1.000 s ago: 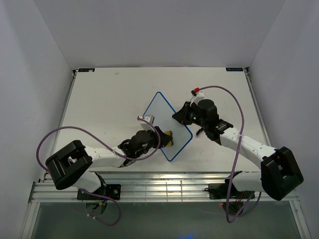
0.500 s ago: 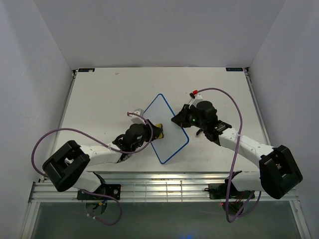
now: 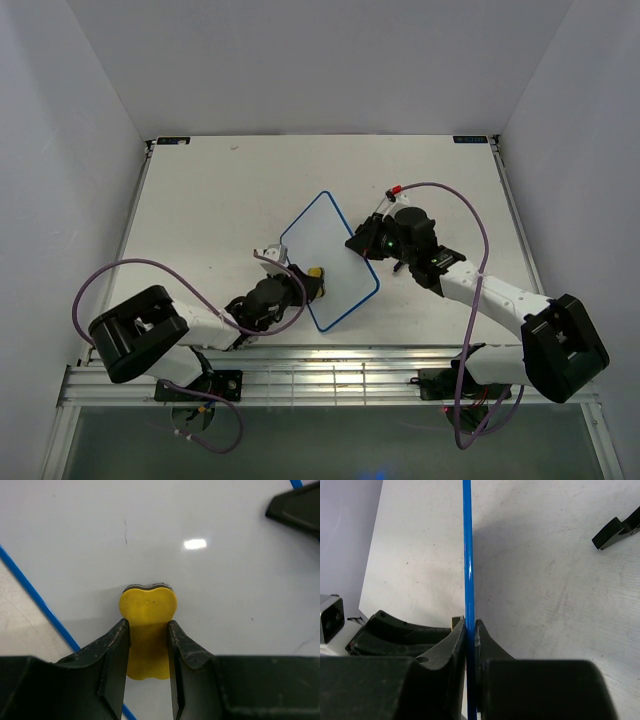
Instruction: Erase the whiteboard
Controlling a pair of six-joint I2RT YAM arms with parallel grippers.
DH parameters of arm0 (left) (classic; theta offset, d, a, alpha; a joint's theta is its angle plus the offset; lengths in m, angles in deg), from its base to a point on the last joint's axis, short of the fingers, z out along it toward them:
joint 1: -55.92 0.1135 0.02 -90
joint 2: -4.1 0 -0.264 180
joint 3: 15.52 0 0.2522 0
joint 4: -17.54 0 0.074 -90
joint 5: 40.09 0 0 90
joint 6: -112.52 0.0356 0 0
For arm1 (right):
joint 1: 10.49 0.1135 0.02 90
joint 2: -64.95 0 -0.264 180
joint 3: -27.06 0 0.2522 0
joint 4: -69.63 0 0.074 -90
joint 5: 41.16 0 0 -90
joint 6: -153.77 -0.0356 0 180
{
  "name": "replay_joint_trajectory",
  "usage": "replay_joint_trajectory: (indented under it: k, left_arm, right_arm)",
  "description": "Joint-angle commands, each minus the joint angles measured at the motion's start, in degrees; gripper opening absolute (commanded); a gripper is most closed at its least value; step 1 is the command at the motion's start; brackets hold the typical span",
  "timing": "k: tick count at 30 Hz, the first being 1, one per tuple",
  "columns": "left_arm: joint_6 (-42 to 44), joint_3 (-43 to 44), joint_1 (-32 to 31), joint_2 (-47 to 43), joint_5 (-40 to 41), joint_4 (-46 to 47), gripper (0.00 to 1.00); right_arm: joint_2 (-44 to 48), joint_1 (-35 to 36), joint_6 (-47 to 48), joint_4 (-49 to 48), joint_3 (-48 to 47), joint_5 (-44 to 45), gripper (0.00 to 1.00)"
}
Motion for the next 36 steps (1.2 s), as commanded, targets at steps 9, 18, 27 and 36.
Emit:
replay_joint_trajectory:
  k: [9, 18, 27, 36]
  left_arm:
    - [3.42, -3.43, -5.83, -2.18, -1.71, 7.99, 0.0]
    - [3.08, 1.68, 0.57, 2.13, -5.73, 4.64, 0.0]
    - [4.65, 3.95, 12.79, 6.95, -11.64, 6.85, 0.01]
    - [5.97, 14.14, 22.91, 16.02, -22.36, 7.2, 0.01]
  right_arm:
    - [1.27, 1.05, -2.51, -2.47, 1.07, -0.68, 0.08]
    - [3.29, 1.05, 1.44, -2.46, 1.95, -3.14, 0.08]
    - [4.0, 1.14, 4.43, -1.68, 2.22, -6.22, 0.08]
    - [4.26, 1.05, 7.94, 0.6, 2.13, -9.03, 0.08]
